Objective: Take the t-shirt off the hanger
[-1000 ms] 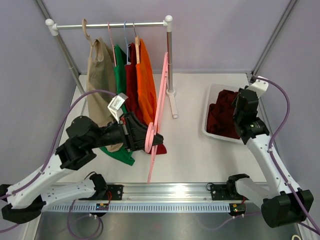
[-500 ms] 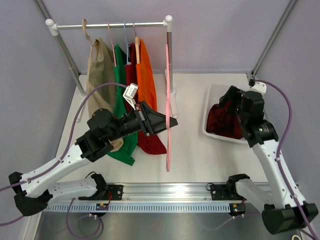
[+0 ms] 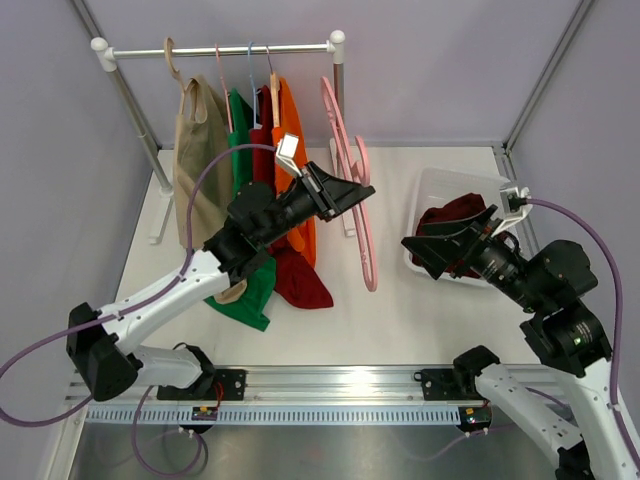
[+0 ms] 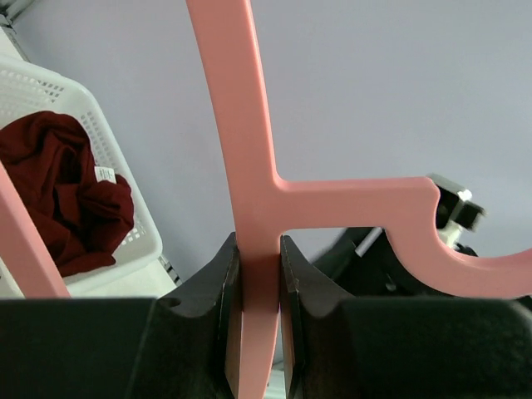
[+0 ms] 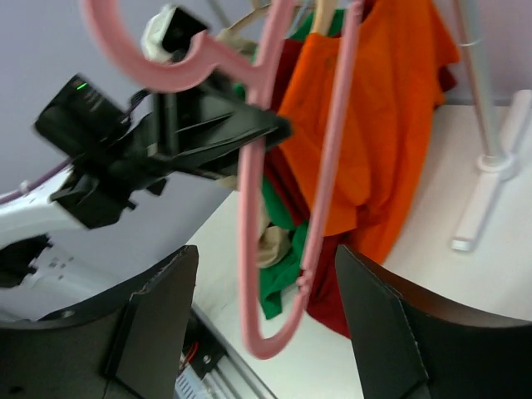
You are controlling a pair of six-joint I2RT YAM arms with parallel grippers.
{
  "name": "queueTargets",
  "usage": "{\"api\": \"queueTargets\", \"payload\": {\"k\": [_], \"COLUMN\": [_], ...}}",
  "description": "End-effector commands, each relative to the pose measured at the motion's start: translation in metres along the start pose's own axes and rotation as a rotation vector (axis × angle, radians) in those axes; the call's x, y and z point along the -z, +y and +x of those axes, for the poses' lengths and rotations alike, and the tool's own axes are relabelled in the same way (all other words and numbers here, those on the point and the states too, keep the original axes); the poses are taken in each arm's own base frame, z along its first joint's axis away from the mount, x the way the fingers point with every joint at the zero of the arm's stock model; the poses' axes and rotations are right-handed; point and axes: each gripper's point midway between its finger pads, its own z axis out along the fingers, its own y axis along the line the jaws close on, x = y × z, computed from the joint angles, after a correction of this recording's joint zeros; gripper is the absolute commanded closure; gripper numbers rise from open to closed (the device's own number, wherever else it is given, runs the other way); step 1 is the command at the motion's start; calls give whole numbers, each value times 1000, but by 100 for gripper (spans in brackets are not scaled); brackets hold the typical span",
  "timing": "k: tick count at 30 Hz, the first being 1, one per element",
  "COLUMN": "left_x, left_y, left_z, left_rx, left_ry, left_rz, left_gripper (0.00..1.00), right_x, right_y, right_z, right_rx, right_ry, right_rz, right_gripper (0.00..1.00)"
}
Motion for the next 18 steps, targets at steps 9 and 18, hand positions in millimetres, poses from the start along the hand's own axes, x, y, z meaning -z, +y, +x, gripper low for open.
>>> {"api": "queueTargets", "payload": {"k": [9,18], "left_x": [-33,-29], "left_y": [-51,-47], "left_z": [-62,-69], "left_rx": [-1,28], "left_ry": [-150,-180], "left_rz": [139,117], "left_gripper": [100,100], "right_x": [-39,-54], "right_y": [8,-9], "right_z": [37,56], "right_rx": [108,256], "right_ry": [234,270], "right_rz": [15,220], "right_gripper": [23,43]}}
